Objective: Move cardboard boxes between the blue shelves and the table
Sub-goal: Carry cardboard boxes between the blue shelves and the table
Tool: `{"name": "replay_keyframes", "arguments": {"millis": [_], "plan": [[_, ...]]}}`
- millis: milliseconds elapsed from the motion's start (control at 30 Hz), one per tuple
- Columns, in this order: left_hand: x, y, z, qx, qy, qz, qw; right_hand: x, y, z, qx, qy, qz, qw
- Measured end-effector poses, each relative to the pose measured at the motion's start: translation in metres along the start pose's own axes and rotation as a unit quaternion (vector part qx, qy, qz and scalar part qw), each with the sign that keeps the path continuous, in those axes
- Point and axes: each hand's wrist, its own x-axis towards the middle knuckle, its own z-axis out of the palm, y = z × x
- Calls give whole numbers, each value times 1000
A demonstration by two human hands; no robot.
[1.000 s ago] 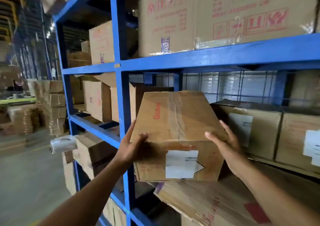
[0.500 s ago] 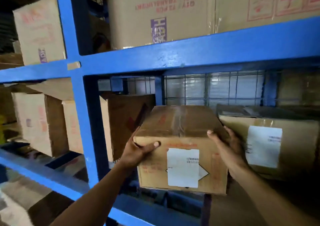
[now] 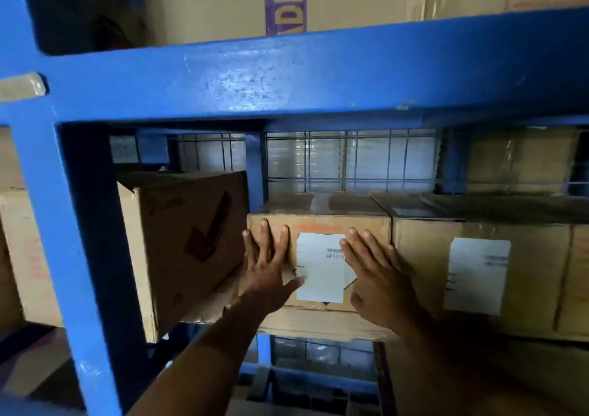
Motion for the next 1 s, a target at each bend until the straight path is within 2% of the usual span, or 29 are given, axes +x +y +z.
{"name": "replay_keyframes", "arguments": {"millis": [67, 167, 267, 367, 433, 500, 600, 733, 900, 1000], "plan": [[6, -3, 0, 6, -17, 10, 1000, 4, 5, 1, 3, -22, -6, 1000], [3, -8, -12, -53, -42, 14, 998, 6, 2, -4, 19, -46, 0, 999], [-16, -4, -31, -115, -50, 5, 992, 5, -8, -22, 43, -15, 4, 999], [-49, 6, -57, -156, -24, 9, 987, 5, -13, -42, 146, -16, -2, 989], [-78, 13, -77, -199, 4, -32, 979, 4, -21, -53, 248, -37, -27, 968], [-118, 21, -98, -219, 48, -77, 971, 0, -37, -63, 340, -45, -48, 938], [-193, 30, -126, -178, 134, -138, 965, -13, -81, -80, 455, -67, -87, 884], [-323, 29, -162, -108, 191, -294, 930, -53, -170, -114, 554, -130, -208, 796], [-509, 45, -227, -37, 243, -482, 841, -157, -300, -192, 630, -215, -331, 669], [-637, 77, -282, 32, 294, -568, 768, -241, -378, -266, 635, -257, -437, 583]]}}
